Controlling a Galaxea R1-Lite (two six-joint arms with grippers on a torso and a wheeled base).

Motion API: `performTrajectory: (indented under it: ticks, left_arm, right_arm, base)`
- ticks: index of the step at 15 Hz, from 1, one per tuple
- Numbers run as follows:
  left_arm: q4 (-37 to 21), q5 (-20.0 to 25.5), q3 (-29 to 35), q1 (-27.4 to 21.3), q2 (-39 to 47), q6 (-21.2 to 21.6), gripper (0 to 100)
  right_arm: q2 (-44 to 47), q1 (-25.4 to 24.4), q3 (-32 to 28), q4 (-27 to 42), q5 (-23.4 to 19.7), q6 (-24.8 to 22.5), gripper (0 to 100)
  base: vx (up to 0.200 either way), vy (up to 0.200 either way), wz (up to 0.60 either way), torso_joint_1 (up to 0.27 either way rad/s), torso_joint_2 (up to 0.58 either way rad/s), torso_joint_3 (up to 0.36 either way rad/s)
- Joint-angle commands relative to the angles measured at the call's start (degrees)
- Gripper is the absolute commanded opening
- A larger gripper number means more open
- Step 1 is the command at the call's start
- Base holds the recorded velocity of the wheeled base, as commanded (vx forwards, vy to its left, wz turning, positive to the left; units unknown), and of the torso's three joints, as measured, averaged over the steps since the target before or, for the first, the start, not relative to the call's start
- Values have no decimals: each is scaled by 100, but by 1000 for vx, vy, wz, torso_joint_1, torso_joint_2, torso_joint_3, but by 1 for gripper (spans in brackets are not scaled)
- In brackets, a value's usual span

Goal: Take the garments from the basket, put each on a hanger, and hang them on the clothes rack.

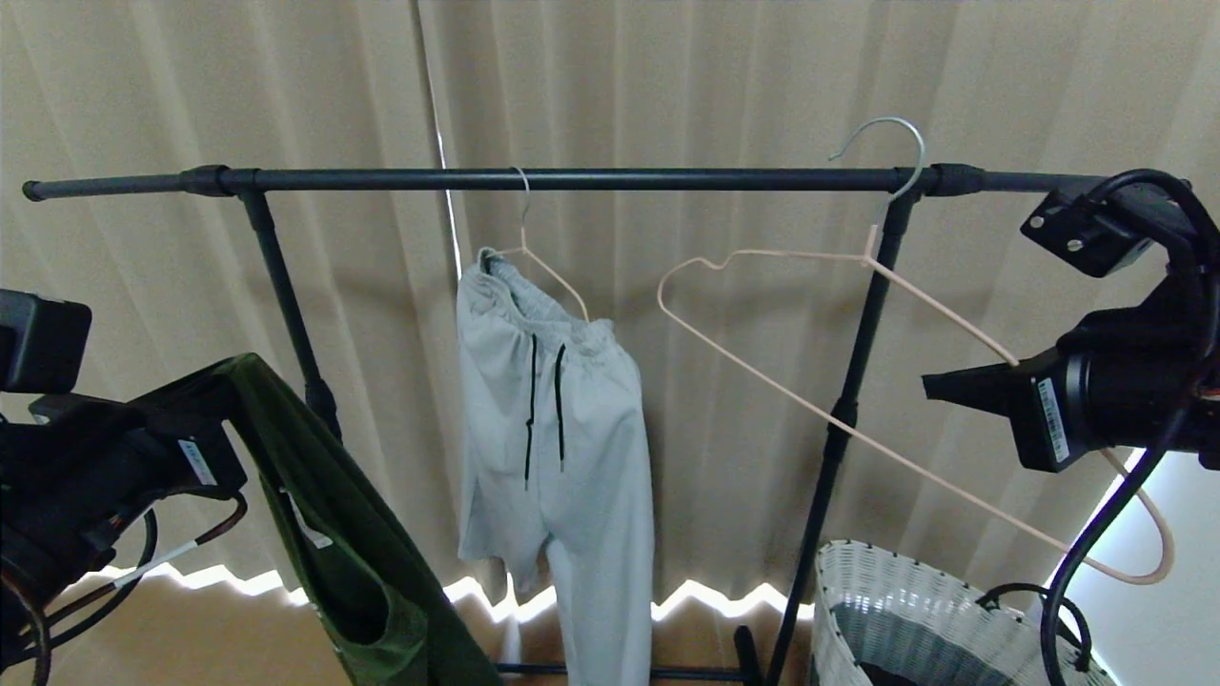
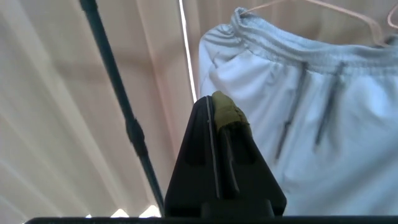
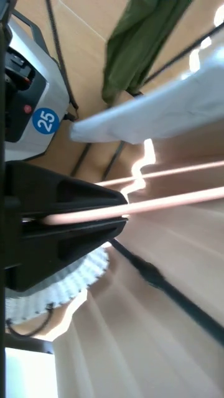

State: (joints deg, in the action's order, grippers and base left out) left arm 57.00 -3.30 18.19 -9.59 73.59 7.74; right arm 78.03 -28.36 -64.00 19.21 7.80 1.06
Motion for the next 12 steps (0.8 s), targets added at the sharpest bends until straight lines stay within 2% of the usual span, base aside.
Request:
performTrajectory:
  ticks: [1,3,6,9,12]
  left_arm:
    - [4,-4,0,1,6,-1,0]
    - [4,-4,-8,1,-3,-9,0]
    - [4,5,-35,-7,6,-9,0]
    - [4,5,-17,1,59,-9,0]
    - [4,5,0,1,50,-9,0]
  right_arm:
    - [-60,-3,72,-5,-7,8,0]
    - [-95,-3,160,-5,2,8,0]
    - [-104,-21,116,-40,-16,-1,0]
    - [-95,-21,274,-506,-33,-1,0]
    - [-130,-47,353,-568,-33,-9,0]
  base:
    - [-200,0,0,2,2,2]
    - [-200,0,0,2,2,2]
    - [0,0,0,0,0,0]
    - [0,0,0,0,0,0]
    - [0,0,0,0,0,0]
